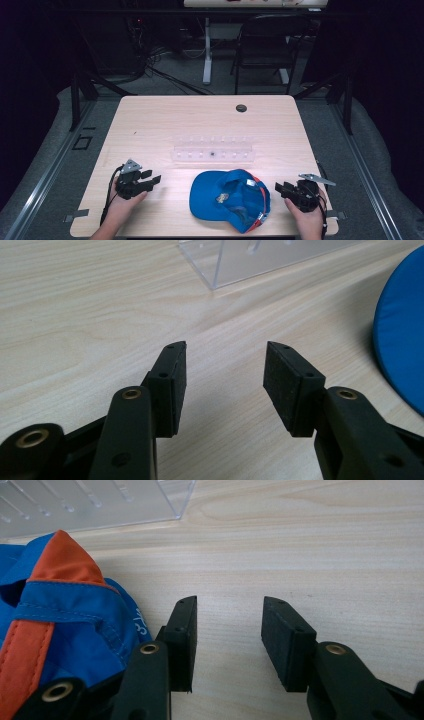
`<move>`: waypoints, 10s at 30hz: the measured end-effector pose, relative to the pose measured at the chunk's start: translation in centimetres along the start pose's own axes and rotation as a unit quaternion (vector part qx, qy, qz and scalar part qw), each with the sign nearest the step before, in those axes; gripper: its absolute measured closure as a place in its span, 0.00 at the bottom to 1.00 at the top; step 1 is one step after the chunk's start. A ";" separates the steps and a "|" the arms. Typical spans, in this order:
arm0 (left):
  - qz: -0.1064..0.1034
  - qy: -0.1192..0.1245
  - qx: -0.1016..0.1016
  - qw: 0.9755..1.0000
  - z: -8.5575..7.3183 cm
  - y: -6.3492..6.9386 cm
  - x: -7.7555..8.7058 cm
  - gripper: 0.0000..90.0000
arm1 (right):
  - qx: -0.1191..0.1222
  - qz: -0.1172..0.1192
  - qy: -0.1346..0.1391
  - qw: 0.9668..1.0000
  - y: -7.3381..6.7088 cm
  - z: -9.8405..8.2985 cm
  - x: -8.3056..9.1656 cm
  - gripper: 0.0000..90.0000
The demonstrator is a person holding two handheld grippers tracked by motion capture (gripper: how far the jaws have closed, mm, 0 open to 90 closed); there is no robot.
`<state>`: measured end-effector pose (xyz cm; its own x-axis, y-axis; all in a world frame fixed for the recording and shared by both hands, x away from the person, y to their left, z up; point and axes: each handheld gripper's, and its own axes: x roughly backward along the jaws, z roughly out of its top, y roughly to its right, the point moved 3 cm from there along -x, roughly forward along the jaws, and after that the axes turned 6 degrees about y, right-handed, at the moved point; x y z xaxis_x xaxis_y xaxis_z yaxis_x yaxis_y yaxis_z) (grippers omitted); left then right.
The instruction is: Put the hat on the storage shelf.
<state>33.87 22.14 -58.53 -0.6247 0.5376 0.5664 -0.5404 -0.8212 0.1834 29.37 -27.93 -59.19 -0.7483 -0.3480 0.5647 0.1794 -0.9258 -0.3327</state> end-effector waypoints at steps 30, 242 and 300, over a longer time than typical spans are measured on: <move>0.005 -0.021 -0.008 1.000 -0.3 0.5 -0.3 0.54 | -0.054 0.032 -0.144 0.988 -0.6 3.7 2.7 0.67; 0.002 -0.025 -0.011 1.000 -0.5 0.8 -0.5 0.54 | -0.044 0.075 -0.315 0.945 -11.5 19.9 6.7 0.87; -0.002 -0.024 -0.012 1.000 -0.5 0.8 -0.6 0.53 | -0.140 0.225 -0.261 0.928 -12.2 22.0 7.3 0.88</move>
<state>33.51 21.26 -59.06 -0.5952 0.5298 0.6041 -0.5562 -0.8143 0.1662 35.77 -22.40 -34.41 -0.2133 -0.7817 0.5861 0.1706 -0.6204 -0.7655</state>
